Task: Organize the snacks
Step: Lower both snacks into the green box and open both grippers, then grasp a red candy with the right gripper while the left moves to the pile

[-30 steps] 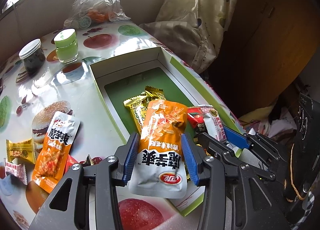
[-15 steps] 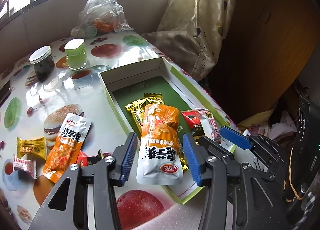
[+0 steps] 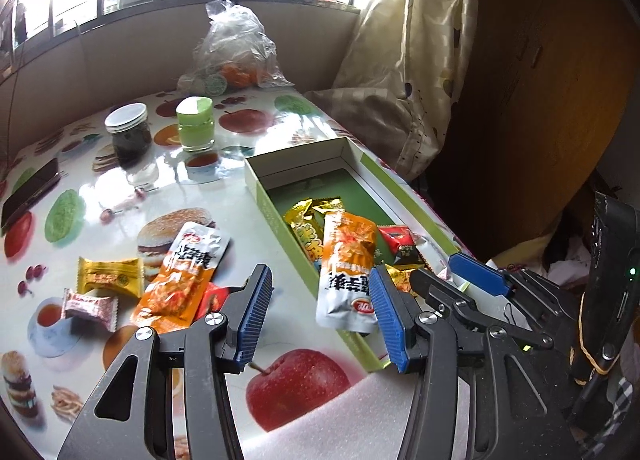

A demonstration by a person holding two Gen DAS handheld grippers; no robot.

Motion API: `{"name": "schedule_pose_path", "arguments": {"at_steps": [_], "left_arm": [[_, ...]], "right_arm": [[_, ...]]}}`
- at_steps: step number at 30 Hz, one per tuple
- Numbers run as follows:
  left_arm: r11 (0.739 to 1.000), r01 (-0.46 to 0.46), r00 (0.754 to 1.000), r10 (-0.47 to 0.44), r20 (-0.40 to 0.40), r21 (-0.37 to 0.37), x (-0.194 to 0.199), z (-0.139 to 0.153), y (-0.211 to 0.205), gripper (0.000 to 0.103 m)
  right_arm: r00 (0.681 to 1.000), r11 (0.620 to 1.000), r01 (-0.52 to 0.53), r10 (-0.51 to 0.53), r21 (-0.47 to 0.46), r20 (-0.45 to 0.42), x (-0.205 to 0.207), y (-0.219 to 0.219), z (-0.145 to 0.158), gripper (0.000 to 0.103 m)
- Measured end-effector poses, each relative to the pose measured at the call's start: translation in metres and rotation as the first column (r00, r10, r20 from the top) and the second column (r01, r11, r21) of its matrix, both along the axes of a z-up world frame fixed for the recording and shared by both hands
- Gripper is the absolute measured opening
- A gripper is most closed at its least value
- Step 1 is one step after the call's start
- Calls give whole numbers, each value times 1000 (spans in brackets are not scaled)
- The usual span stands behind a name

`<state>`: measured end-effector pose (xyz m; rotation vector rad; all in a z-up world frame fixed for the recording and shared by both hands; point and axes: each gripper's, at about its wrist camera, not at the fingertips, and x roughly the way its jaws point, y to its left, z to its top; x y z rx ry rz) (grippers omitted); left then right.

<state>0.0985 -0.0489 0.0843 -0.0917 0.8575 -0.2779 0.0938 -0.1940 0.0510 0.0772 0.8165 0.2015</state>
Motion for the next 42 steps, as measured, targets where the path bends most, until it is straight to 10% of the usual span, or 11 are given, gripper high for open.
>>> {"name": "schedule_pose_path", "arguments": {"at_steps": [42], "left_arm": [[954, -298, 954, 298, -13, 39, -55, -30, 138, 52]], "right_arm": [[968, 968, -252, 251, -11, -10, -9, 113, -2, 44]]}}
